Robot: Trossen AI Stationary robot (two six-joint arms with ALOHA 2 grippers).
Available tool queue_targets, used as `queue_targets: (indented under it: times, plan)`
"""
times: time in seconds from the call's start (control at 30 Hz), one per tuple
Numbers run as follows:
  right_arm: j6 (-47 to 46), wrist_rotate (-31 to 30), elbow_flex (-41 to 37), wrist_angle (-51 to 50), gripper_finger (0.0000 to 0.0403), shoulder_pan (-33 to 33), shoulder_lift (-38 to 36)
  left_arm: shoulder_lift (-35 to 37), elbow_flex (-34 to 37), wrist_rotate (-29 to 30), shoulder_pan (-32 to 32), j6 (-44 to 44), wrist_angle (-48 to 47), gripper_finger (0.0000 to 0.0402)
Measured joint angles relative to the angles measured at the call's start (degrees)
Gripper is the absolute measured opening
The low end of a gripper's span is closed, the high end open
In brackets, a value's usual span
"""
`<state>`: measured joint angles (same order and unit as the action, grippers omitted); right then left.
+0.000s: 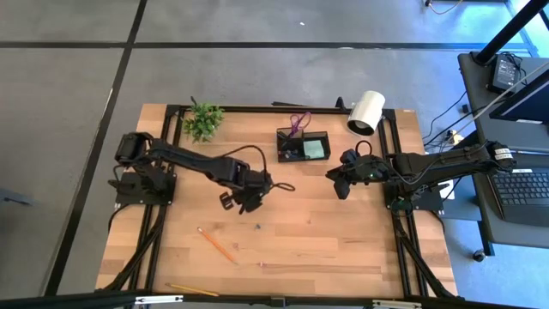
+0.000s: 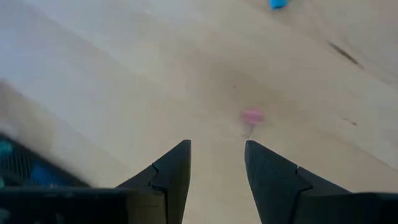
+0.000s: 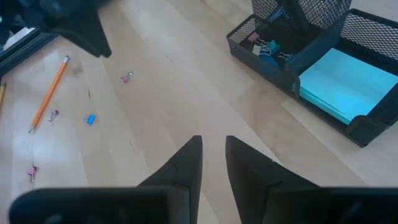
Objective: Pick and place office supplies into organizer
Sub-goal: Put the pink binder clip into the black desk organizer
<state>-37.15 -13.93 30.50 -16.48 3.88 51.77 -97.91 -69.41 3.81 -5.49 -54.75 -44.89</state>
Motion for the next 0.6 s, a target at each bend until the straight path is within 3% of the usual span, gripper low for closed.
queue_targets:
  times: [0.33, 0.6]
  plan:
    - [0.0, 0.0, 0.0, 0.0, 0.0076, 0.0, 0.0, -0.2, 1.3, -3.9, -1.0, -4.2, 1.5, 0.0143]
    - [-0.1, 0.0, 0.0, 0.0, 0.0076, 0.0, 0.0, -4.6, 1.4, -5.4, -0.4, -5.5, 3.2, 0.0143]
